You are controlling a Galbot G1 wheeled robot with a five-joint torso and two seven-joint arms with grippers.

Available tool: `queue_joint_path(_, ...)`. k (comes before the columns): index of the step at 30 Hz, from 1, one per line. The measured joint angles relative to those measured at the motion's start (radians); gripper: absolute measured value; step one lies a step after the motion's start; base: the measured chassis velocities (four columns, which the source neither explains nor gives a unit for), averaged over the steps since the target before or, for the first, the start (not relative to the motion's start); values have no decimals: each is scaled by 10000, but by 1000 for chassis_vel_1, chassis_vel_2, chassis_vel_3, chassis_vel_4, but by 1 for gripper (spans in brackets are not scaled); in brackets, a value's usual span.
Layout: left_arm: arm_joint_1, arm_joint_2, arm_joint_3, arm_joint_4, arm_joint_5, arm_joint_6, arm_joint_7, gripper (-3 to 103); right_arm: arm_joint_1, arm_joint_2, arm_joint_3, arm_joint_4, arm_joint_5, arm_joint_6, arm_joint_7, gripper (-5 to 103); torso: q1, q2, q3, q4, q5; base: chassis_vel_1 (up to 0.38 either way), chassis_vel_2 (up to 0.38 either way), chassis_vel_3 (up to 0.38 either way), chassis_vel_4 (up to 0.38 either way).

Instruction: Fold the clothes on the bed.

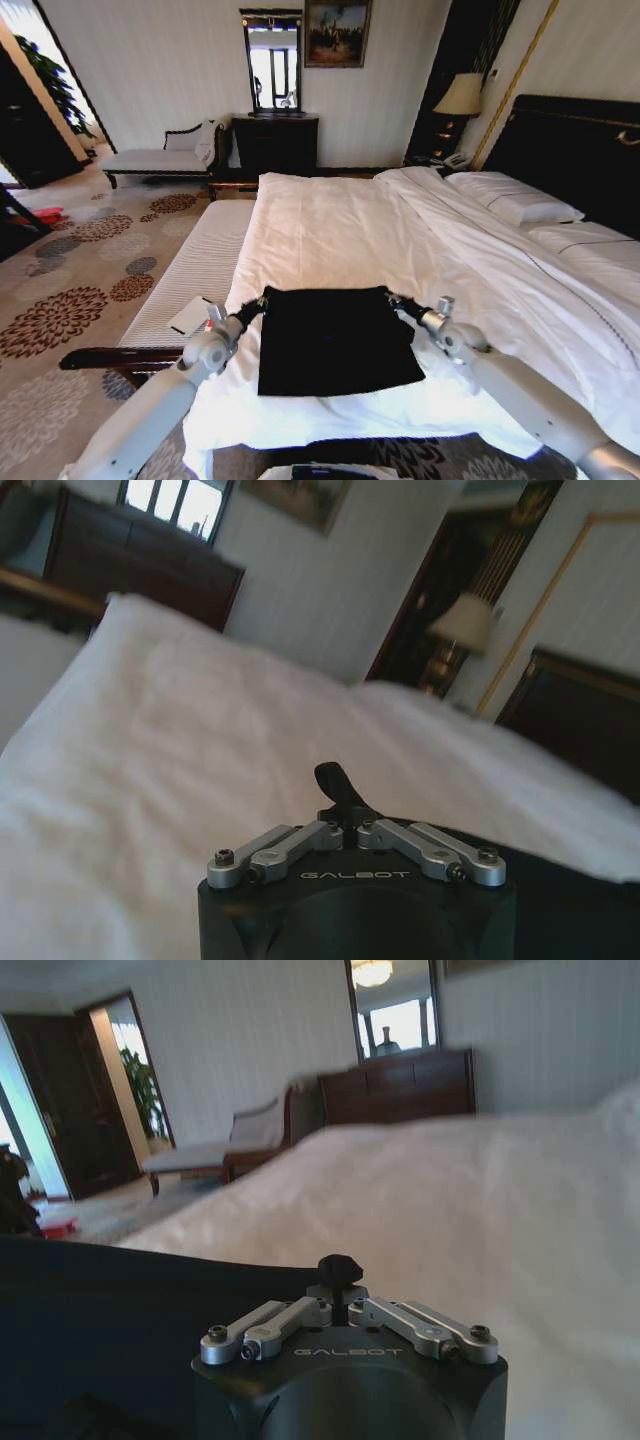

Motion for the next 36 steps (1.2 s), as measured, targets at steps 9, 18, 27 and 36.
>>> queue_joint_path(9,-326,861,-450,-1598,-783,2,-220,1,-841,-402,2207,1750,26,61,424,2,0,0,0,5,0,0,0,0,0)
queue_joint_path(18,-213,1383,-995,-2591,-1089,-84,-488,1,-1950,-916,3832,2971,243,28,479,2,0,0,-1,3,-1,0,0,0,0)
queue_joint_path(27,576,1654,-1652,-3854,-1180,-162,-729,1,-3454,-1090,5317,4047,454,-134,676,2,0,0,-1,3,1,0,0,0,0)
queue_joint_path(36,1970,1861,-2347,-5265,-1530,-176,-1279,1,-5112,-1265,6598,5701,1481,-1196,2121,2,0,1,-1,1,3,0,0,0,0)
